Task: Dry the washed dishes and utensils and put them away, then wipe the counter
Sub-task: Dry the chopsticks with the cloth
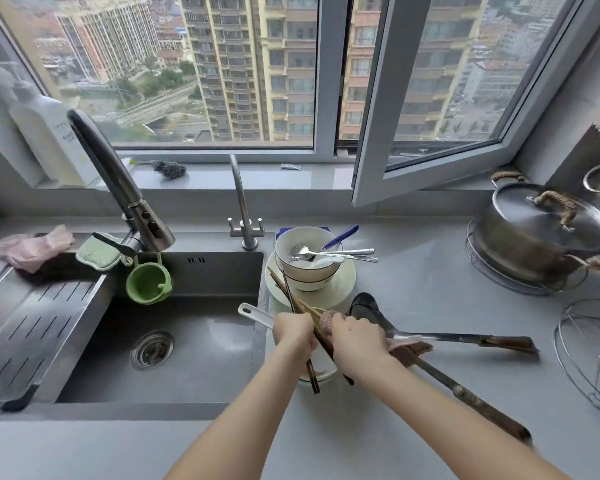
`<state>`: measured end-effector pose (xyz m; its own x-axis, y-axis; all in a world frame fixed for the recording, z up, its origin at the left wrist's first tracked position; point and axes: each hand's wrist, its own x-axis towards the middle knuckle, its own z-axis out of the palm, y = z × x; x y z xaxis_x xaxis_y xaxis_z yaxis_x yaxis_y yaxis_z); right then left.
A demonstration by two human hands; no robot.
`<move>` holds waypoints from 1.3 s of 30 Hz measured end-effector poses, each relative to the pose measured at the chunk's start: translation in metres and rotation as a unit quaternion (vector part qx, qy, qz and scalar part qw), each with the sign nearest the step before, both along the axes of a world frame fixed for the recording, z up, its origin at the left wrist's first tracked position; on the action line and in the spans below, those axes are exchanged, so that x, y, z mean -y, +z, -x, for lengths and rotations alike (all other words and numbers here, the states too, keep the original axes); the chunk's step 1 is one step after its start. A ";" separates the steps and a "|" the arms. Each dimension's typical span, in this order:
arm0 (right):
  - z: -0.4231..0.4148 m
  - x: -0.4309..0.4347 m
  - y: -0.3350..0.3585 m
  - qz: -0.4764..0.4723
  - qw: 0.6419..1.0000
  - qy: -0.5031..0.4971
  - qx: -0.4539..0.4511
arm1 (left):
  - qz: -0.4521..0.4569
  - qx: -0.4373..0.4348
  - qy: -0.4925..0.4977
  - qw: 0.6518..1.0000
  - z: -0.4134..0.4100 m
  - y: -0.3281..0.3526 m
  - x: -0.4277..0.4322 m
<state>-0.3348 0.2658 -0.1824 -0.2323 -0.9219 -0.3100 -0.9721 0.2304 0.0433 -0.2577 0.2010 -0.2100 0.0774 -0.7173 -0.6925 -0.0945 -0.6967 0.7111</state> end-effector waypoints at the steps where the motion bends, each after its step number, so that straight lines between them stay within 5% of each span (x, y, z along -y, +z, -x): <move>1: 0.000 0.000 -0.001 -0.007 1.000 0.003 0.000 | -0.008 -0.001 0.014 1.000 0.002 -0.002 0.000; 7: 0.004 0.003 0.004 -0.034 0.999 0.009 0.030 | -0.030 0.000 0.043 0.999 0.009 -0.006 0.003; 22: 0.027 -0.003 0.038 -0.115 0.970 0.012 0.212 | 0.057 0.127 -0.153 0.978 -0.031 0.028 0.006; 28: 0.047 -0.022 0.064 -0.108 0.952 0.013 0.286 | 0.064 0.106 -0.228 0.966 -0.043 0.062 -0.003; 31: 0.059 -0.033 0.077 -0.100 0.933 -0.021 0.344 | 0.016 0.016 -0.223 0.975 -0.051 0.077 -0.008; 39: 0.050 -0.027 0.079 -0.018 0.940 -0.045 0.338 | -0.003 -0.036 -0.249 0.968 -0.059 0.083 -0.007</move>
<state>-0.3845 0.2924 -0.1033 -0.0474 -0.8941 -0.4454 -0.7564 0.3233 -0.5686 -0.1991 0.2076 -0.1271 -0.3254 -0.6489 -0.6878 -0.3704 -0.5817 0.7241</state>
